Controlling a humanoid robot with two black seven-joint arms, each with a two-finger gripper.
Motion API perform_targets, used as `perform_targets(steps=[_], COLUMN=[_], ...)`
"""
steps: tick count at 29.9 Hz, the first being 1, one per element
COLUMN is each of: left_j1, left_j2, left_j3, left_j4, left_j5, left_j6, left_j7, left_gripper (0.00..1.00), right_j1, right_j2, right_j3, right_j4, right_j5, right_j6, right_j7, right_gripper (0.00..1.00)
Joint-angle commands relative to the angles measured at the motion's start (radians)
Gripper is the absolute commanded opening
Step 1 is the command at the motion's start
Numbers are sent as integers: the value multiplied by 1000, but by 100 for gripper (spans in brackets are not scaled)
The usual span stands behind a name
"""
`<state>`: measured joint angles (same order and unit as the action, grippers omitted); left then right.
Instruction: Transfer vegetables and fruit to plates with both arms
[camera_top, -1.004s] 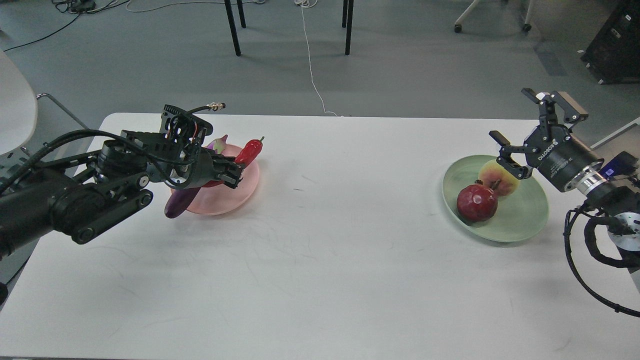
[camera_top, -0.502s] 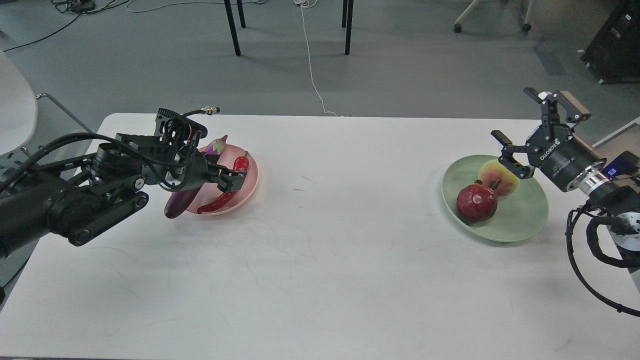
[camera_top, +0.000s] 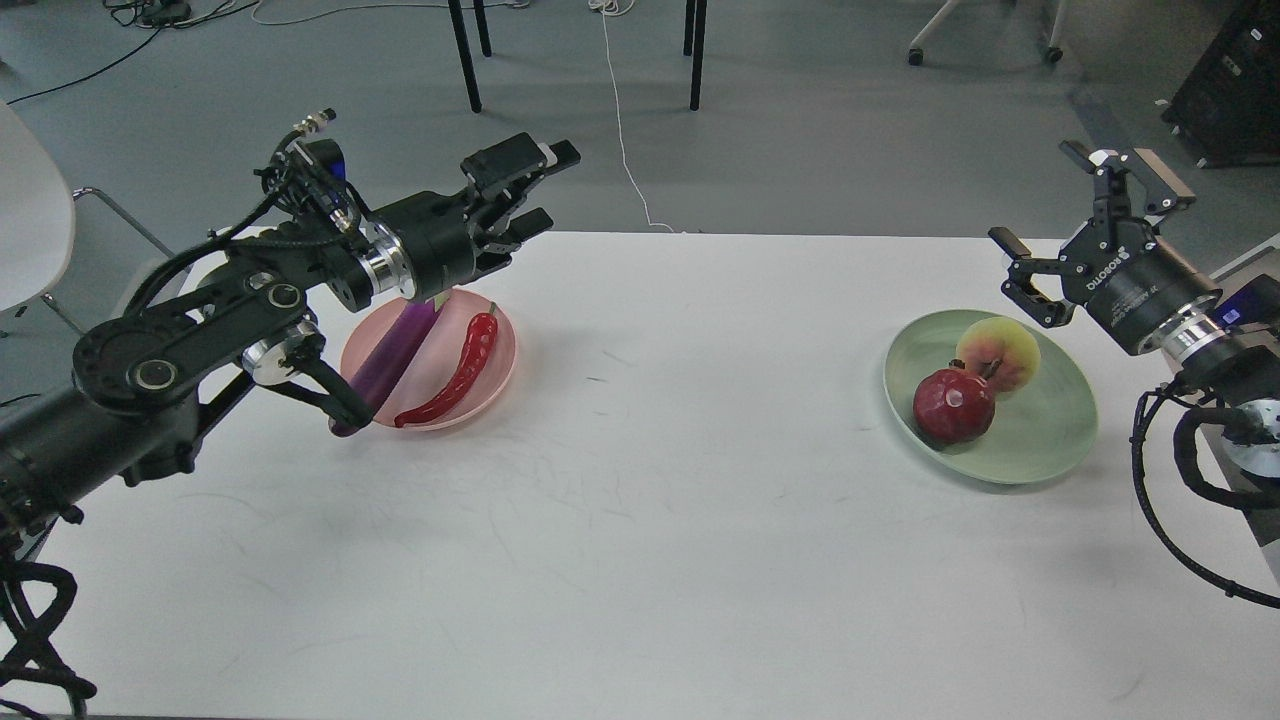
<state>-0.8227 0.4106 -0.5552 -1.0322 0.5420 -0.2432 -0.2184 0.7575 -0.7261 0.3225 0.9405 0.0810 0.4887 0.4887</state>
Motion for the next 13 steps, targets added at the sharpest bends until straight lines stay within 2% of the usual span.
perform_targets(steps=[1,3,7,13], left_j1=[166,246,358,375], left_j2=[-76,-125,-191,-196], left_j3=[-202,-290,-354,-442], left_j4=[4,4,1,-5], left_j5=[-45,-39,-11,-8], left_j6=[10,9,9,4], left_j7=[-6,-7,-7,-9], left_gripper=[100,100,100,100], right_j1=[2,0,-7,-9], right_j2=[40,65,89,88], right_j3=[3,3,4,7], right_j4=[0,1,7,11], right_j5=[2,2,2,2], right_j6=[0,-28,-64,-64], right_j7=[0,0,0,0], right_gripper=[99,99,99,99])
